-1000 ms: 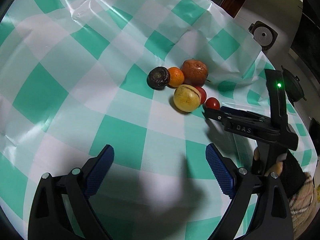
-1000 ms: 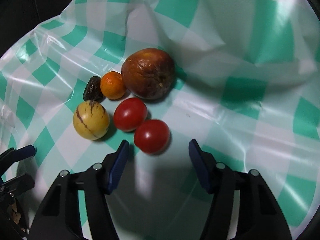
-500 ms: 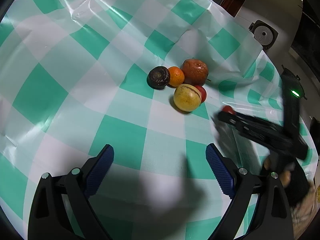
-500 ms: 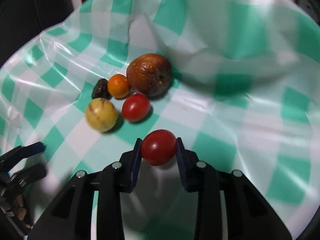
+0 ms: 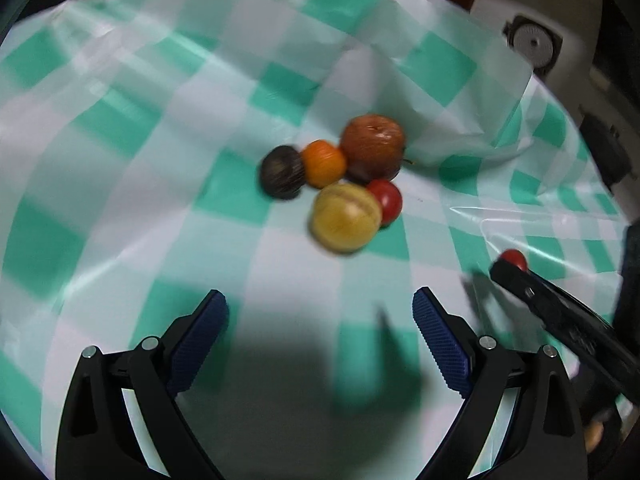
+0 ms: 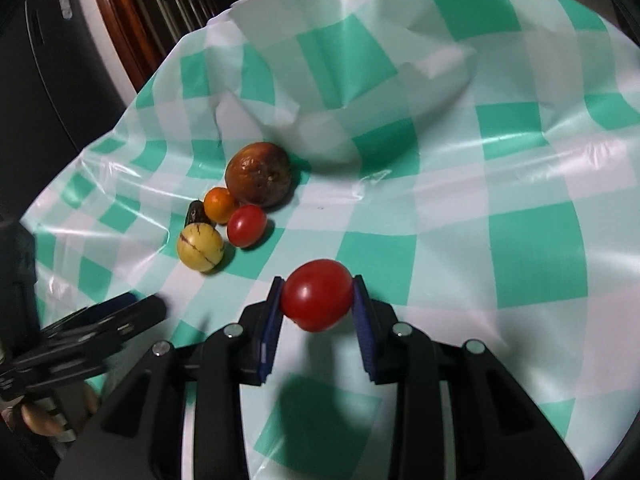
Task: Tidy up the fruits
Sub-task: 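Grasp the yellow striped fruit with the left tool while the right tool grasps a red tomato, then carry the yellow fruit and red tomato into the white box with both tools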
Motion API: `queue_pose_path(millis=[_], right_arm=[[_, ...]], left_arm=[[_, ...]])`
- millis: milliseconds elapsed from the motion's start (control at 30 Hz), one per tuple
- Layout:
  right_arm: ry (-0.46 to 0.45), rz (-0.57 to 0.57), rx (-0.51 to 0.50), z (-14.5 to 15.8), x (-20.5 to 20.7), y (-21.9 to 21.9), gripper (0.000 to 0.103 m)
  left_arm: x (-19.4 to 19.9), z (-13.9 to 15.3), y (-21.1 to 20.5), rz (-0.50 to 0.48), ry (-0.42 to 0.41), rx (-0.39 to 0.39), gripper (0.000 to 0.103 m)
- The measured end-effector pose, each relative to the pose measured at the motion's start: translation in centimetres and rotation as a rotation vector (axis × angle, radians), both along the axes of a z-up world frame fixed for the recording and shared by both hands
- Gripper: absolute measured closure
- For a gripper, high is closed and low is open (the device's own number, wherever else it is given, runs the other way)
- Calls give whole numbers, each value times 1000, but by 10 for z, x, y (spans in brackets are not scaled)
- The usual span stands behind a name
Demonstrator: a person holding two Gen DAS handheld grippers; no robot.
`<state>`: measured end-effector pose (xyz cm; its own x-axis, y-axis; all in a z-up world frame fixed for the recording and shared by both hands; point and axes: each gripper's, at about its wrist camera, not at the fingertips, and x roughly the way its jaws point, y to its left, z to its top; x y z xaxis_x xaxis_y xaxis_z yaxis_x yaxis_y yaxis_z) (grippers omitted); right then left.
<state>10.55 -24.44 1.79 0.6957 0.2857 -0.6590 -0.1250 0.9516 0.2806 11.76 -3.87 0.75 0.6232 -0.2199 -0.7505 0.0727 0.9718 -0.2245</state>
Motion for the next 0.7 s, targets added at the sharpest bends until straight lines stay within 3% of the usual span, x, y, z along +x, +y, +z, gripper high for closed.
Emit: queue_pose_path(millis=[33,233,367,400,700], right_arm=[[-11,6,4,1,0,1,69],[-9,17,22,0,1,1,69],[-7,28,34,0,1,0,69],[-4,28,38,-1,2,0,69],[4,18,38,-1,0,1,69]], left_arm=[[7,0,-7,-9,1,15,23],[47,-5,-31,-68,25,95,44],[54,-10,-37,-90,14,147,52],[53,-9,-36,-88,4,150,60],[11,-2,-16,-56,-44,114,61]])
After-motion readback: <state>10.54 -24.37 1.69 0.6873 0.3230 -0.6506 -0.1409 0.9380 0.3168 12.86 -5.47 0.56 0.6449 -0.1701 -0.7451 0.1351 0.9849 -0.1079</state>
